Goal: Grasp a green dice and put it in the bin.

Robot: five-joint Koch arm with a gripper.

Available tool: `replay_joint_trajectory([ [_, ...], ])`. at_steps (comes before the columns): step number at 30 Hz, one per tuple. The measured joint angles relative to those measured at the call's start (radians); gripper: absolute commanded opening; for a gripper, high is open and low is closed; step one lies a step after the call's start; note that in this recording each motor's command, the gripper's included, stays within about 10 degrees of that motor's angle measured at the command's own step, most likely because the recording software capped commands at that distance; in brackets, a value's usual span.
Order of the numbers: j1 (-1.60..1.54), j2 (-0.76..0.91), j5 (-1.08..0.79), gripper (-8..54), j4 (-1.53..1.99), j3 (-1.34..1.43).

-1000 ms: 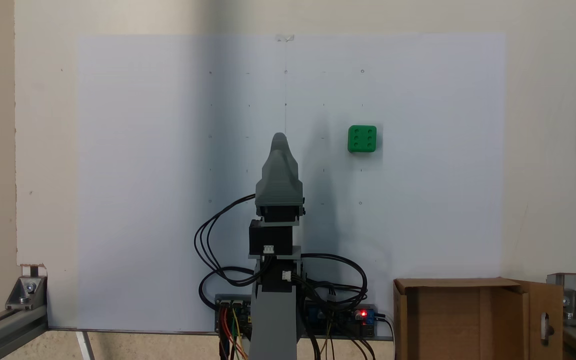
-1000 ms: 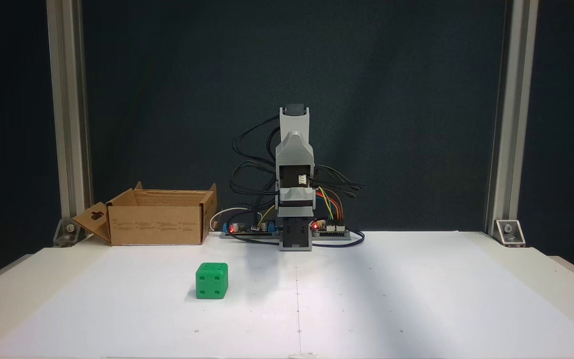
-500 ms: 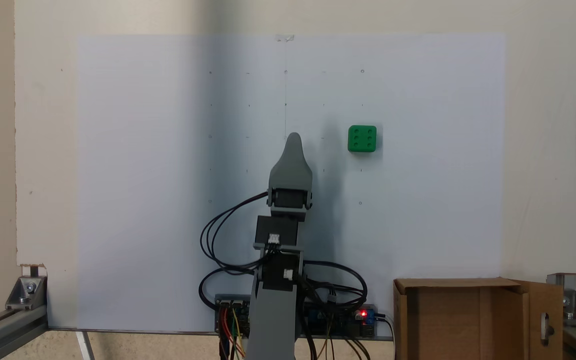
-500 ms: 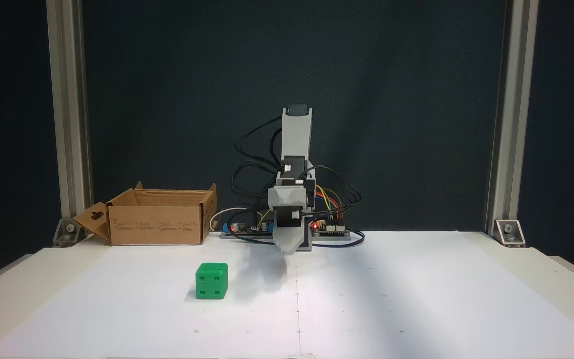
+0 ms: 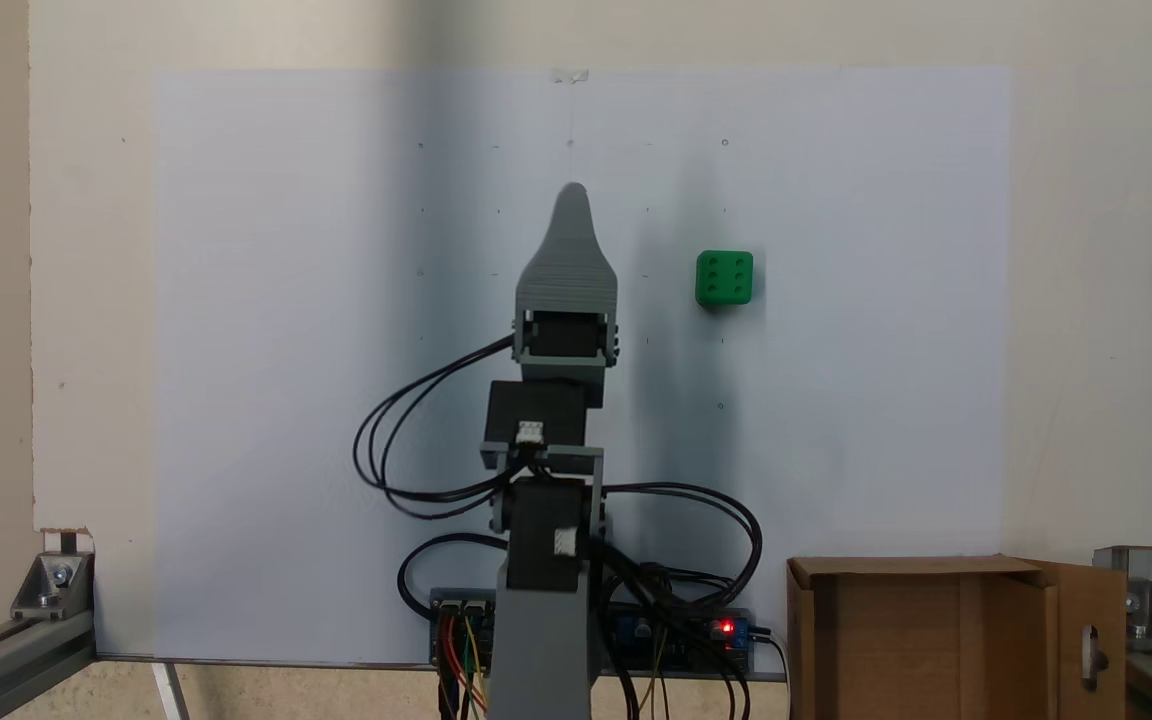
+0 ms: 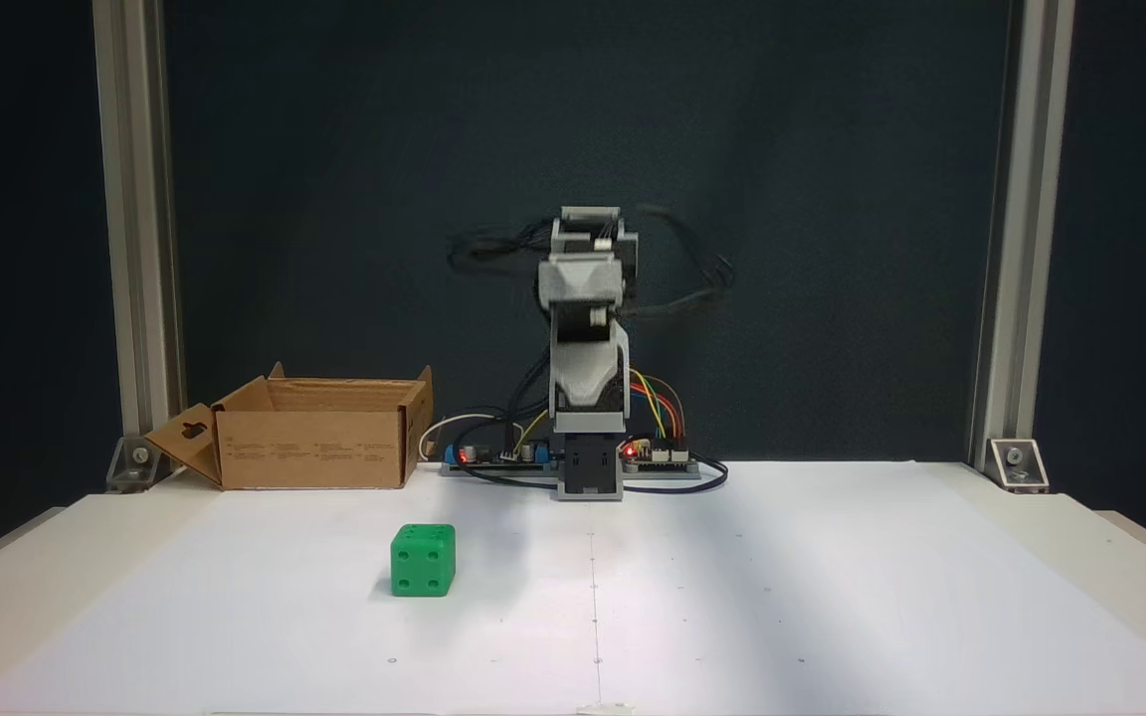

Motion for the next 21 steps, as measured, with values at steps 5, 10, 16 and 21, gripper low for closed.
replay_joint_trajectory([
  [5,-0.009,-0.002,0.000,42.9,0.293,-0.259],
  [10,-0.009,-0.014,0.000,43.5,0.540,-0.359],
  [16,0.101,-0.061,-0.005,45.3,0.871,-0.359],
  [21,0.259,-0.166,-0.109,46.4,1.094,-0.367],
])
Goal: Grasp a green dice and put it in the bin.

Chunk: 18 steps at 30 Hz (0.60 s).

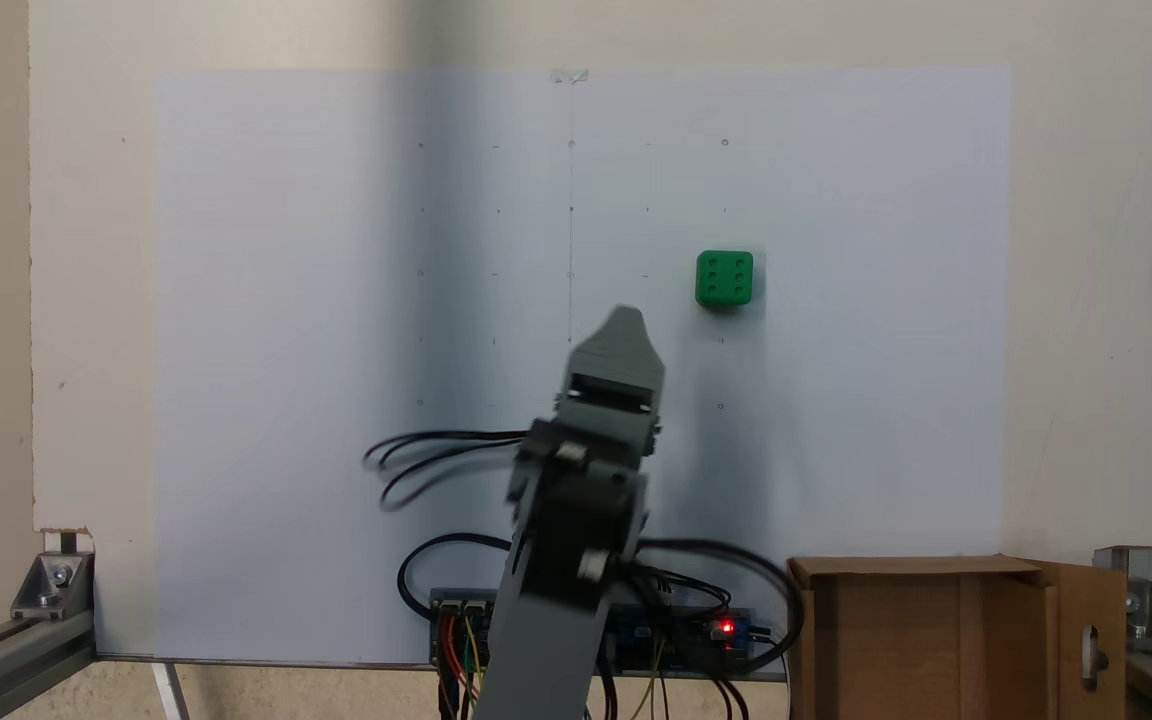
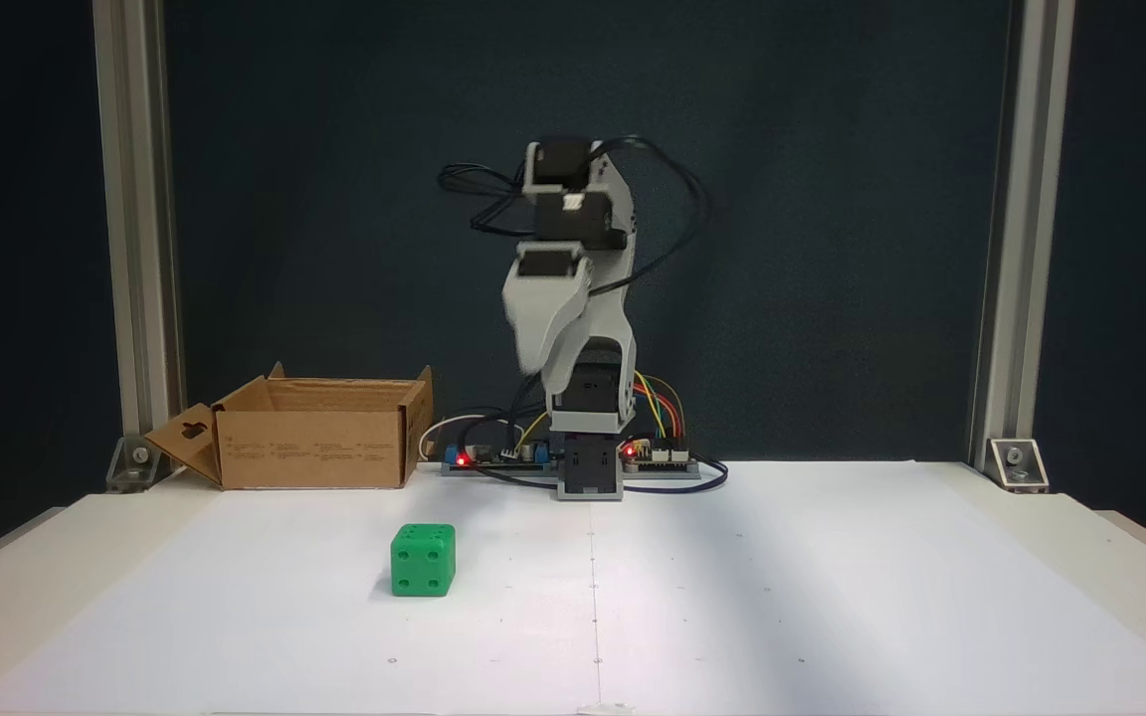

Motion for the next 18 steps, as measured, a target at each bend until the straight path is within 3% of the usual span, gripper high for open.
replay_joint_trajectory([
  [7,0.238,-0.135,-0.221,47.0,0.163,-0.163],
  [18,0.342,-0.164,-0.505,47.3,0.164,-0.179],
])
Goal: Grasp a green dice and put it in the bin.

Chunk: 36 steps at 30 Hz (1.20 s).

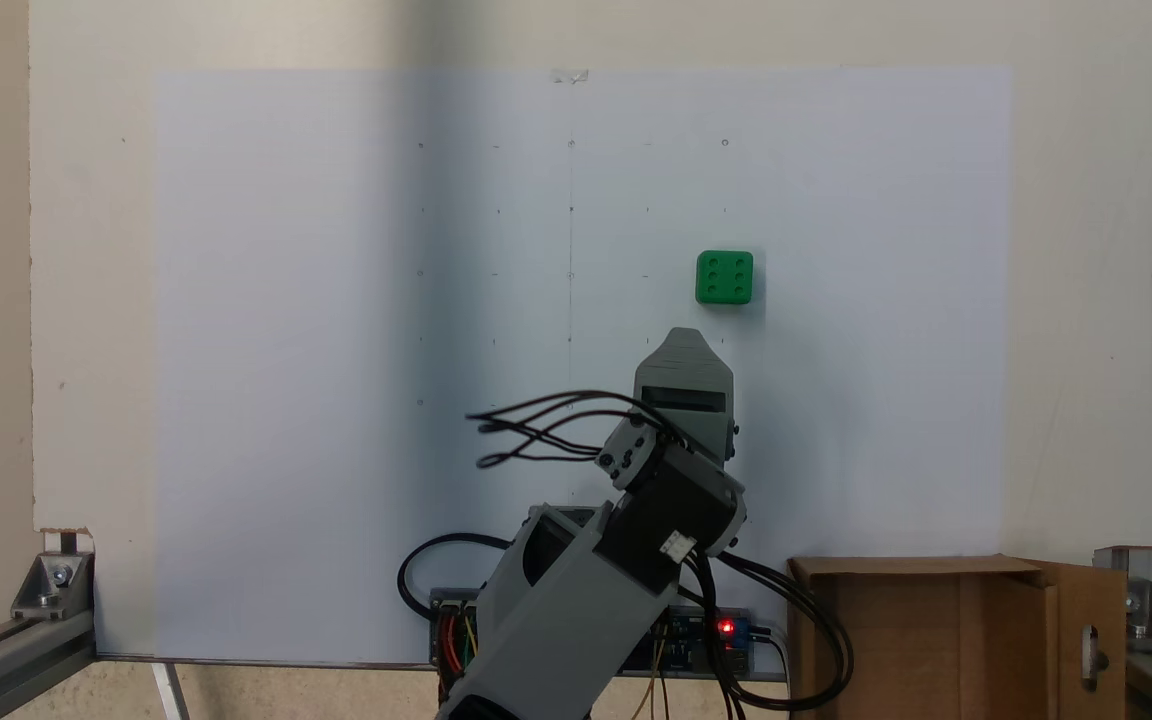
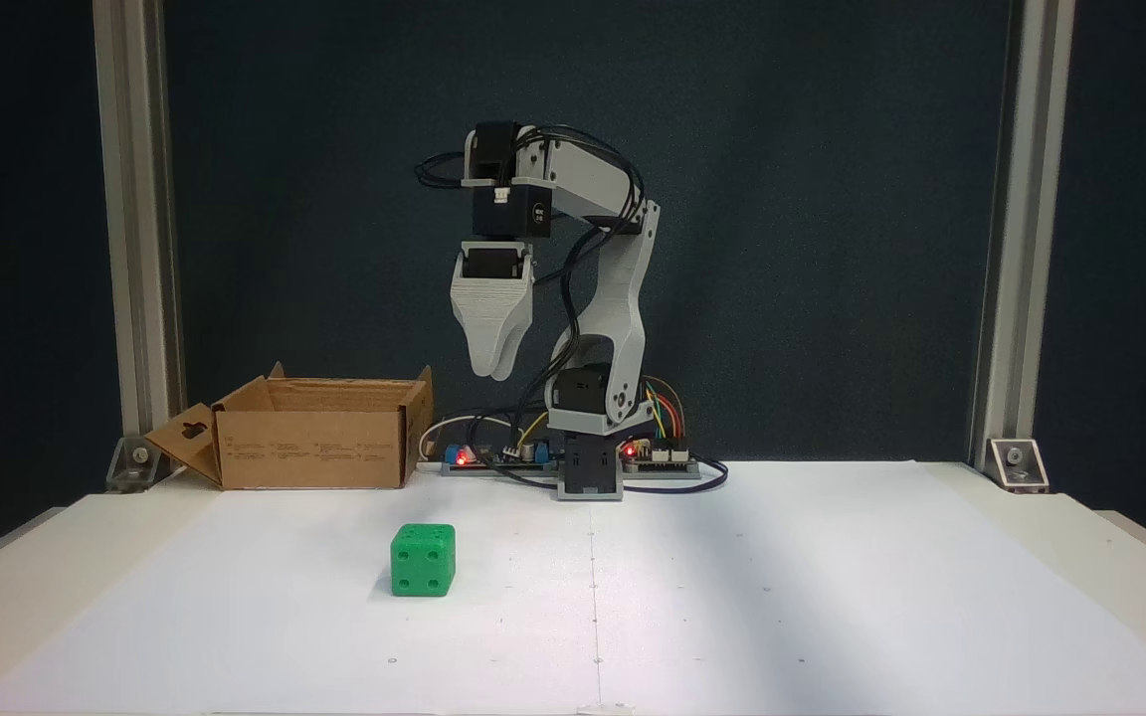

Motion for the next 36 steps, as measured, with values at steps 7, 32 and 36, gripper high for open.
replay_joint_trajectory([
  [7,0.000,-0.017,-0.057,47.4,0.000,0.000],
  [32,-0.083,-0.419,-0.018,46.7,-0.025,-0.264],
  [36,-0.087,-0.420,0.098,45.9,-0.048,-0.267],
])
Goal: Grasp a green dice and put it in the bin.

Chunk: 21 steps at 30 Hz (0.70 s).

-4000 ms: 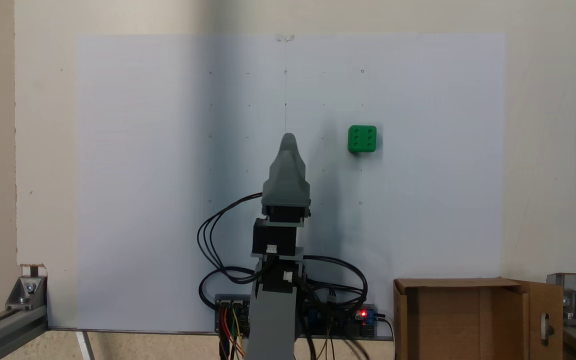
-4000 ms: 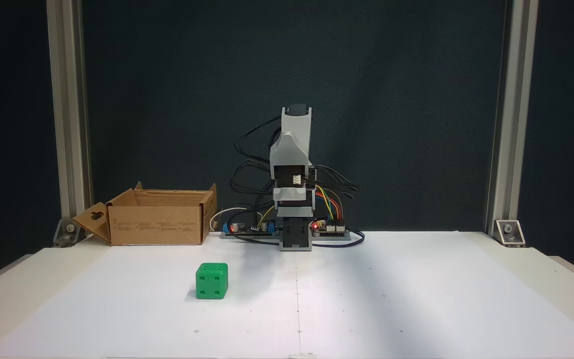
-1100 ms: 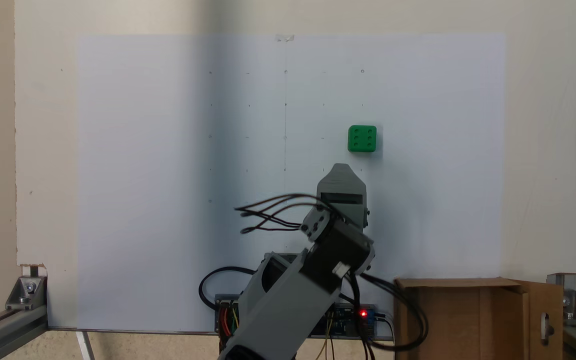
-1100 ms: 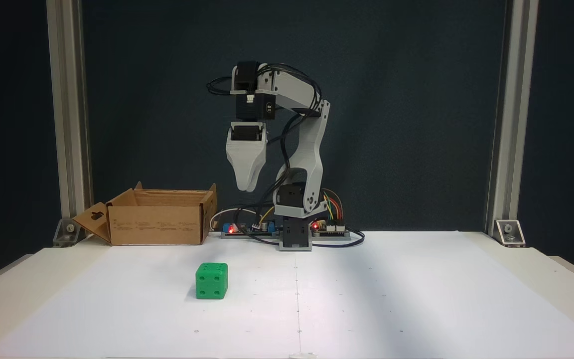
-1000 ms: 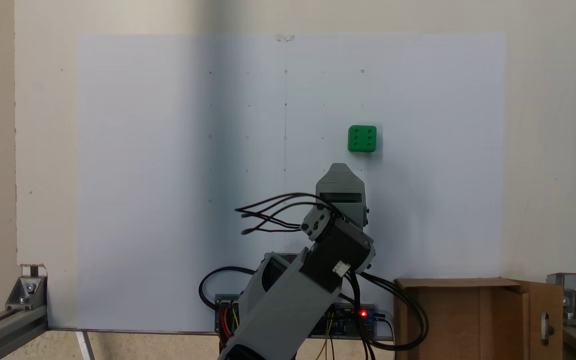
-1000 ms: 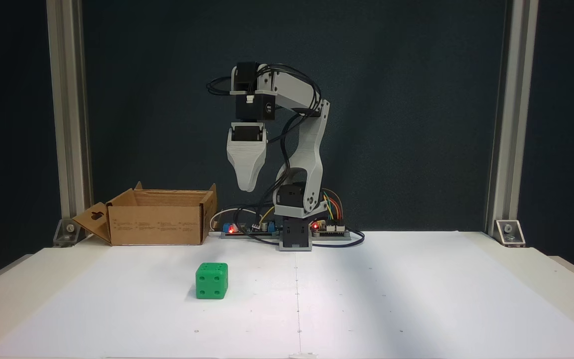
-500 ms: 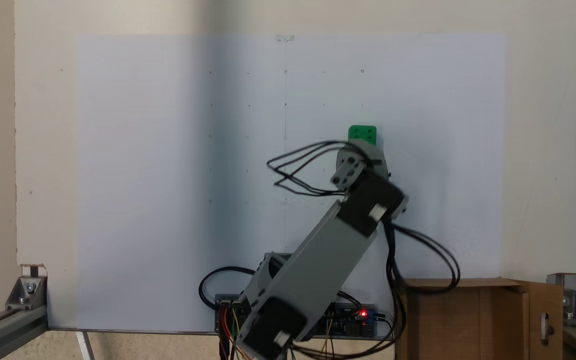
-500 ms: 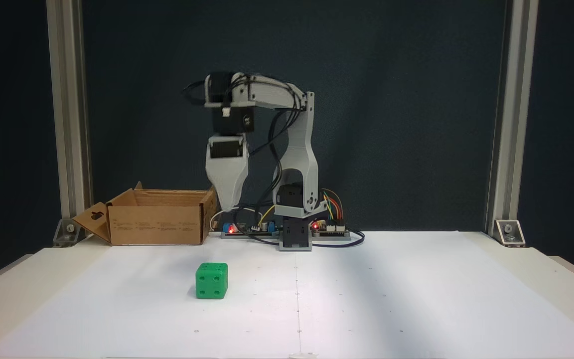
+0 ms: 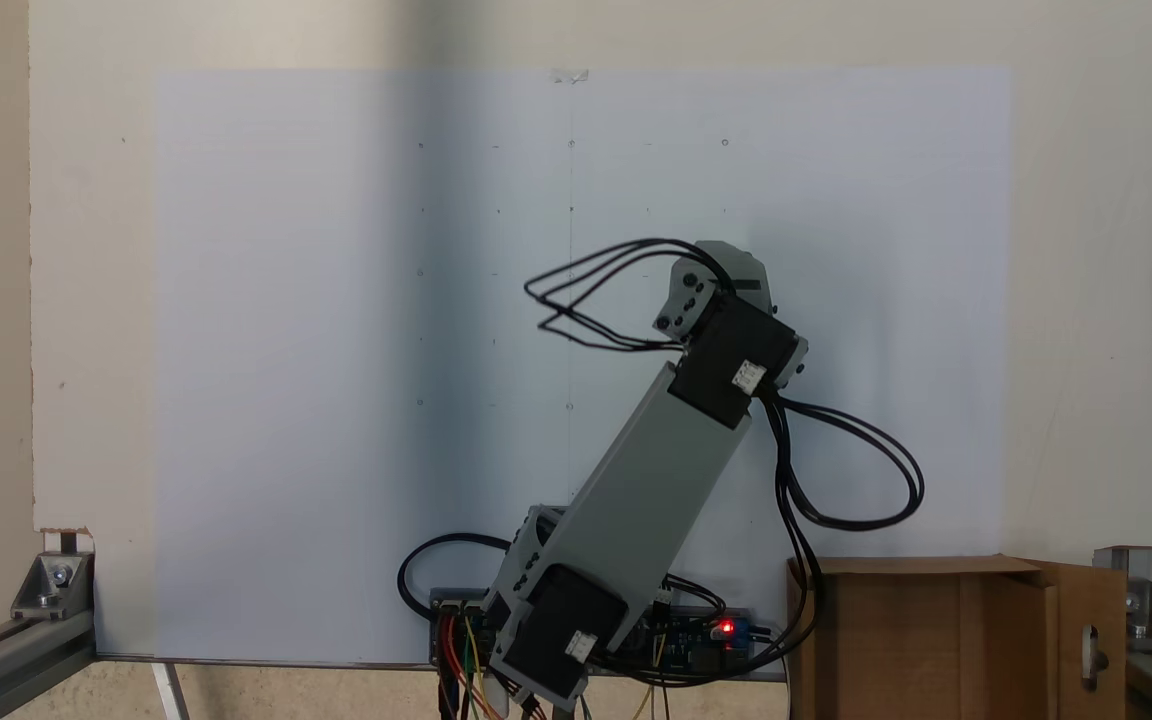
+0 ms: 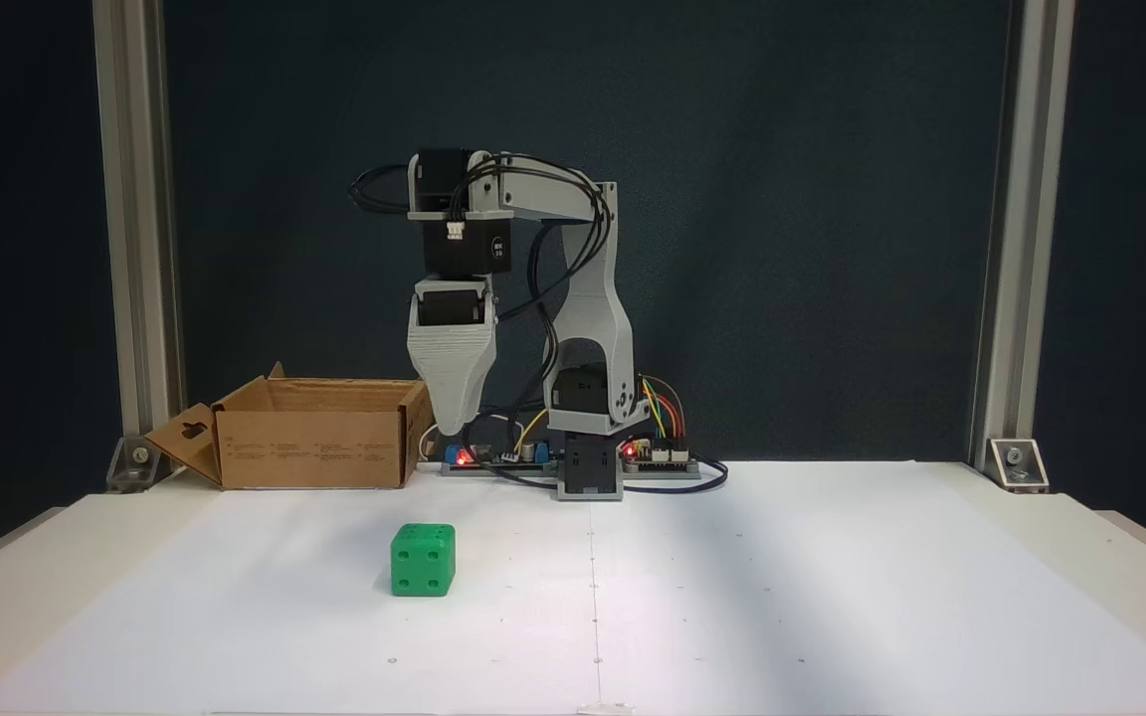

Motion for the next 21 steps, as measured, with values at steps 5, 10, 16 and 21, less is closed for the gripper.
replay_joint_trajectory([
  [5,-0.015,-0.012,0.097,46.0,-0.018,0.000],
  [10,-0.018,-0.061,0.103,46.1,-0.051,-0.031],
  [16,-0.018,-0.104,0.101,46.4,-0.055,-0.043],
  [21,-0.018,-0.149,0.100,46.5,-0.057,-0.046],
])
